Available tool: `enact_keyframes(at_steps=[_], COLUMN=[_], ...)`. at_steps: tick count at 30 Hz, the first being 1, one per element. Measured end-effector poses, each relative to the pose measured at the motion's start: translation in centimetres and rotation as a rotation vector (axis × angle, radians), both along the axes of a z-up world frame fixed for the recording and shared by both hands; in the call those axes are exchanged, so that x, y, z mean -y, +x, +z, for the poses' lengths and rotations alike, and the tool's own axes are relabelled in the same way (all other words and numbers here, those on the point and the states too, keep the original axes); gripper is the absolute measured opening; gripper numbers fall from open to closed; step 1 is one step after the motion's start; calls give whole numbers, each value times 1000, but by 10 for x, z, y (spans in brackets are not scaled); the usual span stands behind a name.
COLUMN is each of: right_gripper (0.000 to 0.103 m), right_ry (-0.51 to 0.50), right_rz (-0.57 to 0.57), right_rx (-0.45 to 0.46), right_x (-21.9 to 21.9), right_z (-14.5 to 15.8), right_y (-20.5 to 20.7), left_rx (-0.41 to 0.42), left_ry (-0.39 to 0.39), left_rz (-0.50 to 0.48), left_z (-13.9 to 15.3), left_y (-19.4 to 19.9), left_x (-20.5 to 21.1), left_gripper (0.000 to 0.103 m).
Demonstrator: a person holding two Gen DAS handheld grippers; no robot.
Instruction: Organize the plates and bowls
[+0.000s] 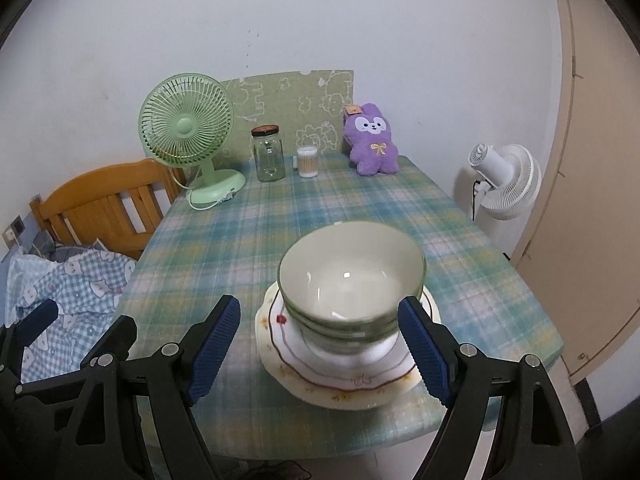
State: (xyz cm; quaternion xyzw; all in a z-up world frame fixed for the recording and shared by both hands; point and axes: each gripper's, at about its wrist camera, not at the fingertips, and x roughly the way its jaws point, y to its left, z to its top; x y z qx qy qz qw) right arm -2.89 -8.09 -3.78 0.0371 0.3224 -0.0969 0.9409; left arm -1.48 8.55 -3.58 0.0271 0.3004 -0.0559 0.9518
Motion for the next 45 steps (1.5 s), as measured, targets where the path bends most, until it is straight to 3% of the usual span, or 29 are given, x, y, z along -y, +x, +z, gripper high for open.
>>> enact_keyframes(at_steps=[13, 45], right_gripper=[84, 86], right_ry=[-30, -26], right_rz=[2, 17], right_rx=[24, 45], right_x=[-8, -12], right_z=[-24, -15], right_y=[-33, -36], left_rx=[18, 55], left_ry=[-47, -61], left_rz=[36, 30], left_z=[-16, -4], left_y=[-24, -31], left_x=[-17, -15], left_gripper=[103, 103])
